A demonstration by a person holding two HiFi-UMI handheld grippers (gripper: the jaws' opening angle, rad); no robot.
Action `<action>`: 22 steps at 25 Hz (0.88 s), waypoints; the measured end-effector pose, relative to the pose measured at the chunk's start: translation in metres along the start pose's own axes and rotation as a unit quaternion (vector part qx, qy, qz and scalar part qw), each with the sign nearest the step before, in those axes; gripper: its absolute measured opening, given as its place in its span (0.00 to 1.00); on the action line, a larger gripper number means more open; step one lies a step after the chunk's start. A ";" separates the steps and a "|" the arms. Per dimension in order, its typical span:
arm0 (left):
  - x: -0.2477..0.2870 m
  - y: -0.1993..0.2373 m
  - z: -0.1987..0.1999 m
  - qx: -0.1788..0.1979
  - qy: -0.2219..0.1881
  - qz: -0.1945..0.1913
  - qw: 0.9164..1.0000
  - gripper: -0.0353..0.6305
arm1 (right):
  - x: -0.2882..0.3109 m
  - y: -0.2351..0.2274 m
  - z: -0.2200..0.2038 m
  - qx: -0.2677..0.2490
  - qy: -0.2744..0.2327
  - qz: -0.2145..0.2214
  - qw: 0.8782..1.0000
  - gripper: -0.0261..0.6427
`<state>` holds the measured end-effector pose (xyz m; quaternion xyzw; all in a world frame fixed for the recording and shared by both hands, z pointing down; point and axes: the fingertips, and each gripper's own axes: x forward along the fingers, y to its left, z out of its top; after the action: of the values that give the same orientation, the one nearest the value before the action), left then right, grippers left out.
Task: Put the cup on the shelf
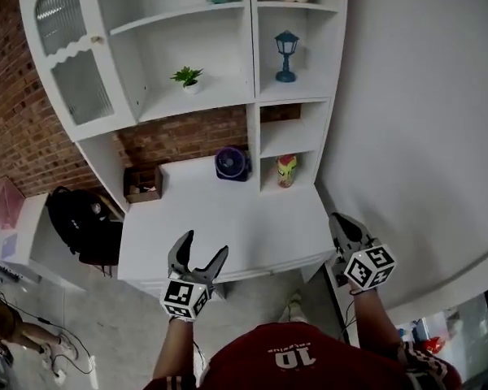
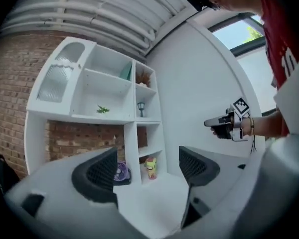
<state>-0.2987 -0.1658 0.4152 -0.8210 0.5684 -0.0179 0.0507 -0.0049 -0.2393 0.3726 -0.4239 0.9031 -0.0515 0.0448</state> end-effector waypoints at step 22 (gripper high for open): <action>-0.031 0.021 0.069 -0.001 -0.030 0.046 0.998 0.37 | 0.011 0.030 0.031 -0.022 -0.019 0.035 0.999 0.05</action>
<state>-0.3236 -0.1396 0.3451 -0.7940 0.6040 0.0092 0.0677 -0.0311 -0.2303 0.3380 -0.3942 0.9172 -0.0223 0.0542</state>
